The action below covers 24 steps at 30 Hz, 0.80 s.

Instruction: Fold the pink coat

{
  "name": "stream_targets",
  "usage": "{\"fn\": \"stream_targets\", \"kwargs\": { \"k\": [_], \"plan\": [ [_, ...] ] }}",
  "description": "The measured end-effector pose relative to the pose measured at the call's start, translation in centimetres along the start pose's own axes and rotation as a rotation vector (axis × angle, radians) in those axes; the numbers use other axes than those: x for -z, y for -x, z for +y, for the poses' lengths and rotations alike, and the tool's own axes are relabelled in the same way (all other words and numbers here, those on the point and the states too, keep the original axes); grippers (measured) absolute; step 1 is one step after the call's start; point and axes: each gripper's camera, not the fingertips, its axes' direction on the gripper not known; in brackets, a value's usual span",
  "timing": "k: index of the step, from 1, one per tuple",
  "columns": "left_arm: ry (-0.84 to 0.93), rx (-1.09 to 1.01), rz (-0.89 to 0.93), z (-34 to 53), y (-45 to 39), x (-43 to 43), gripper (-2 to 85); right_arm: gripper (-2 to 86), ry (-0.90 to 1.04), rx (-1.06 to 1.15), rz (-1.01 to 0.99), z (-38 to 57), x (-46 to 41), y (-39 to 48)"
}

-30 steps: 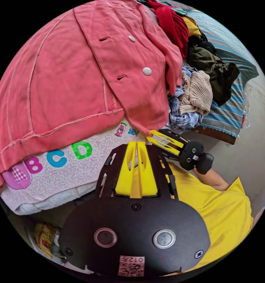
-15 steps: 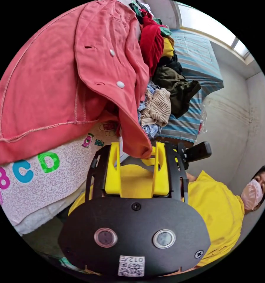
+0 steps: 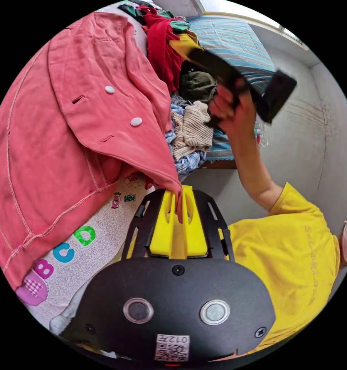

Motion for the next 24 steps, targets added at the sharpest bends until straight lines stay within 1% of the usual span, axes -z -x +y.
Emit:
{"fn": "stream_targets", "kwargs": {
  "k": [4,6,9,12,13,16,20,23,24],
  "plan": [
    [0.075,-0.071,-0.025,-0.5,-0.6,-0.5,5.4,4.8,0.077,-0.045,0.024,-8.8,-7.8,-2.4],
    [0.09,-0.101,-0.032,-0.6,-0.7,-0.4,5.3,6.9,0.153,-0.074,0.079,-13.4,-13.0,-3.7],
    [0.106,-0.119,-0.007,-0.9,-0.4,-0.2,5.3,7.9,0.246,-0.089,0.148,-17.1,-18.1,-4.8],
    [0.119,-0.133,0.028,-1.2,0.1,-0.1,5.3,7.8,0.24,-0.09,0.268,-19.1,-20.5,-5.7],
    [0.124,-0.136,0.034,-1.3,0.3,-0.1,5.4,7.8,0.24,-0.085,0.279,-19.4,-20.8,-5.9],
    [0.136,-0.14,0.051,-1.5,0.7,-0.3,5.3,7.4,0.286,-0.037,0.267,-20.6,-22.7,-6.5],
    [0.152,-0.129,0.068,-1.8,1.2,-0.6,5.2,3.3,0.286,0.045,0.242,-21.3,-23.4,-6.8],
    [0.158,-0.127,0.062,-2.0,1.2,-0.7,5.1,1.3,0.28,-0.006,0.224,-21.4,-22.8,-8.0],
    [0.16,-0.129,0.058,-2.1,1.1,-0.7,5.1,0.9,0.269,-0.044,0.185,-21.3,-22.3,-8.8]
  ]
}}
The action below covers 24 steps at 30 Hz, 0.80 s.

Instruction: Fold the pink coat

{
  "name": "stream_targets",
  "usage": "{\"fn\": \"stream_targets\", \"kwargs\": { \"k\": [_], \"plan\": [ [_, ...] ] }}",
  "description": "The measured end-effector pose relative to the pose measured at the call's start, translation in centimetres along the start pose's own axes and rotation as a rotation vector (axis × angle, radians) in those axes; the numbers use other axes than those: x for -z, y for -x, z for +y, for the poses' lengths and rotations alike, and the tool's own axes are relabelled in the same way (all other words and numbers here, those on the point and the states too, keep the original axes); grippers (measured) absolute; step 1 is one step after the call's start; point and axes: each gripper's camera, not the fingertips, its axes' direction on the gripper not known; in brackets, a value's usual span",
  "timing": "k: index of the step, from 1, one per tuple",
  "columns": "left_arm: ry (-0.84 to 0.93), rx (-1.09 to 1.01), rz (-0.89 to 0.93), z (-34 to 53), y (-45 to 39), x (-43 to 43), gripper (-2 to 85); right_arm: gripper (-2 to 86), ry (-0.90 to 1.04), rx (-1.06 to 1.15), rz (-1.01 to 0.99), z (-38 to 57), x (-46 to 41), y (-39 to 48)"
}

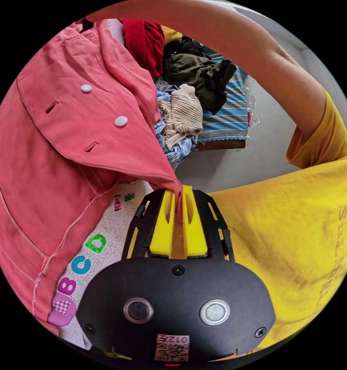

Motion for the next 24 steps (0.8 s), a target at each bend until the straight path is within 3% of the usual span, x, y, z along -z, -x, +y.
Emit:
{"fn": "stream_targets", "kwargs": {
  "k": [9,13,15,19,24],
  "plan": [
    [0.039,-0.137,-0.178,-1.7,-4.7,2.0,4.6,0.1,-0.232,-0.26,-0.215,3.5,9.3,-11.0],
    [0.039,-0.239,-0.296,-1.8,-8.2,7.0,4.2,0.0,-0.357,-0.323,-0.247,3.9,14.8,-15.3],
    [0.001,-0.196,-0.308,-1.3,-7.6,10.1,3.9,0.0,-0.403,-0.352,-0.245,3.0,16.3,-17.0],
    [-0.033,0.087,-0.291,0.2,0.7,15.2,3.2,0.0,-0.376,-0.384,-0.226,0.7,13.3,-17.8],
    [-0.007,0.398,-0.166,2.8,12.0,14.8,2.5,0.1,-0.225,-0.393,-0.182,-1.6,6.2,-17.2]
  ]
}}
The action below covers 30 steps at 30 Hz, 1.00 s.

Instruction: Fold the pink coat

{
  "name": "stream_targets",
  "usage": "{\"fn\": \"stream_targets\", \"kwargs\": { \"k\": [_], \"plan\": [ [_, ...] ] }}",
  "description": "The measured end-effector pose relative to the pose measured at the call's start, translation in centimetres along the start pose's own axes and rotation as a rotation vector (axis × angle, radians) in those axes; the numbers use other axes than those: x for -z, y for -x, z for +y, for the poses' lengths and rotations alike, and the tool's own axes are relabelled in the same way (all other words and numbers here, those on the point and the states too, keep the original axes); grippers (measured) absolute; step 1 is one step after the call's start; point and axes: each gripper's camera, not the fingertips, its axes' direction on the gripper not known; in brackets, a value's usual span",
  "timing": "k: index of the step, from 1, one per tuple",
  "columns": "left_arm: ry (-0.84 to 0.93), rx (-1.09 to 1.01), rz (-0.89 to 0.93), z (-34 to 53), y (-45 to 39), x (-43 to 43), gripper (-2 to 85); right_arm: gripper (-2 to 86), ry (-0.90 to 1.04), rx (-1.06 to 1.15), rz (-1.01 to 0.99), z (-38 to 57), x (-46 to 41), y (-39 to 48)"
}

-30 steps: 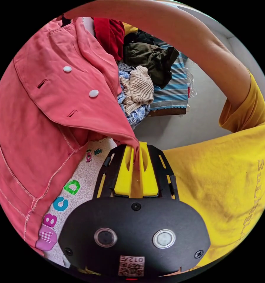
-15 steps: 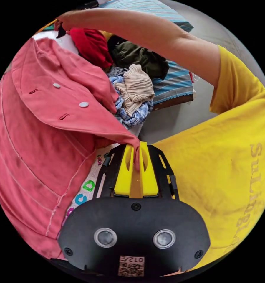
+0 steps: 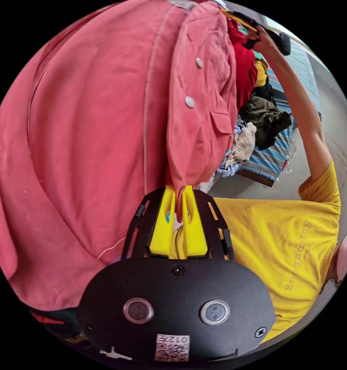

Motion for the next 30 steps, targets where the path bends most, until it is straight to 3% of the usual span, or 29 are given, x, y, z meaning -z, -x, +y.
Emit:
{"fn": "stream_targets", "kwargs": {
  "k": [5,8,11,16,24,30],
  "plan": [
    [-0.048,0.025,0.097,0.8,1.7,-0.1,2.3,0.3,0.032,0.092,0.064,-0.6,-1.2,0.7],
    [-0.036,0.053,0.047,1.0,1.8,-0.2,2.6,0.3,0.115,0.167,0.1,-0.6,-1.6,1.2],
    [-0.056,0.081,0.031,0.8,2.8,-0.6,2.9,0.5,0.073,0.237,0.113,1.6,1.6,1.7],
    [-0.124,0.077,0.129,1.7,3.5,-0.5,3.2,1.7,0.025,0.268,-0.091,11.8,9.7,-0.7],
    [-0.276,0.084,-0.059,7.1,-0.8,2.0,3.2,8.4,0.184,-0.102,-0.374,38.4,16.0,-10.0],
    [-0.363,0.146,-0.196,10.3,-4.3,0.8,3.0,10.1,0.222,-0.181,-0.428,45.6,14.1,-11.0]
  ]
}}
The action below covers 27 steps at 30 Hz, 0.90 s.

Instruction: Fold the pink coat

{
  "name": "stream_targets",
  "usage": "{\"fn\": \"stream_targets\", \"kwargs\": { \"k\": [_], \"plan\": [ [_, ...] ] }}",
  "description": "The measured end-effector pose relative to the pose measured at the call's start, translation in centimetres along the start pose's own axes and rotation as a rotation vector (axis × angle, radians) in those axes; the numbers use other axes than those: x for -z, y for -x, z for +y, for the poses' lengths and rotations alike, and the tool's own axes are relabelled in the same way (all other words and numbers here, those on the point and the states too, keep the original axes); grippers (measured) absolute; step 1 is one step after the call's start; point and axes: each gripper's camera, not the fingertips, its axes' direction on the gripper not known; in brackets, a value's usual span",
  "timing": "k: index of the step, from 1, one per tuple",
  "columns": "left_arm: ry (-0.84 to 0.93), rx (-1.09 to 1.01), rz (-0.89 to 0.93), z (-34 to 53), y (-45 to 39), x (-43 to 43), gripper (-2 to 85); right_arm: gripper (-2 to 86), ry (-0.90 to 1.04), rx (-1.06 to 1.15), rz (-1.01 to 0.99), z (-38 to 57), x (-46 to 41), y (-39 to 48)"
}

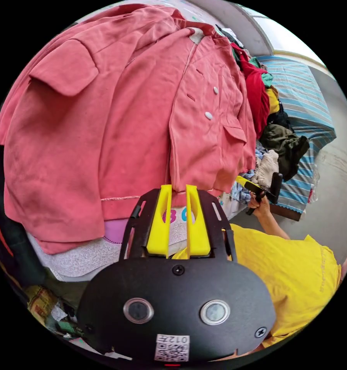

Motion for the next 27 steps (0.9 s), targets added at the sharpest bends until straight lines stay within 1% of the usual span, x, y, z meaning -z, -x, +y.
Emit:
{"fn": "stream_targets", "kwargs": {
  "k": [2,4,5,7,10,12,13,14,15,17,19,23,27],
  "plan": [
    [0.021,0.014,-0.12,0.1,-1.0,-0.7,2.8,8.7,0.017,0.0,-0.035,-0.1,-0.8,-0.1],
    [0.028,0.058,-0.22,-0.2,-1.0,-1.1,2.5,5.1,0.066,-0.003,0.027,-0.4,-1.7,0.1],
    [0.023,0.079,-0.213,-0.4,-0.6,-1.1,2.1,3.1,0.094,-0.028,0.079,-0.6,-2.0,0.1],
    [-0.008,0.104,-0.15,-0.7,0.0,-0.6,1.7,1.9,0.106,-0.034,0.066,-0.6,-1.4,0.3],
    [-0.01,0.072,-0.067,-1.0,-0.2,0.7,1.1,1.1,0.122,-0.097,-0.033,-0.5,0.6,-0.5],
    [-0.026,0.013,0.012,-1.1,-1.6,2.2,1.0,0.8,0.114,-0.225,-0.184,-0.1,2.6,-2.5],
    [-0.052,-0.045,0.098,-1.1,-3.0,3.6,1.0,0.8,0.105,-0.256,-0.225,0.1,3.1,-3.0],
    [-0.086,-0.086,0.188,-1.2,-4.3,5.1,0.9,0.8,0.094,-0.315,-0.312,0.4,3.9,-4.1],
    [-0.105,-0.103,0.228,-1.3,-5.0,5.8,0.9,0.8,0.096,-0.357,-0.385,0.8,4.3,-5.1],
    [-0.172,-0.208,0.357,-2.1,-8.6,8.5,0.9,0.8,0.1,-0.368,-0.388,1.2,4.8,-5.9],
    [-0.164,-0.282,0.398,-3.2,-11.7,9.5,0.9,0.6,0.074,-0.348,-0.356,1.7,5.3,-6.0],
    [-0.084,-0.4,0.353,-6.1,-18.1,9.1,0.9,0.5,0.055,-0.325,-0.273,2.6,5.3,-5.3],
    [-0.084,-0.419,0.319,-7.2,-20.1,9.1,0.9,0.5,0.038,-0.337,-0.291,4.0,4.6,-4.4]
  ]
}}
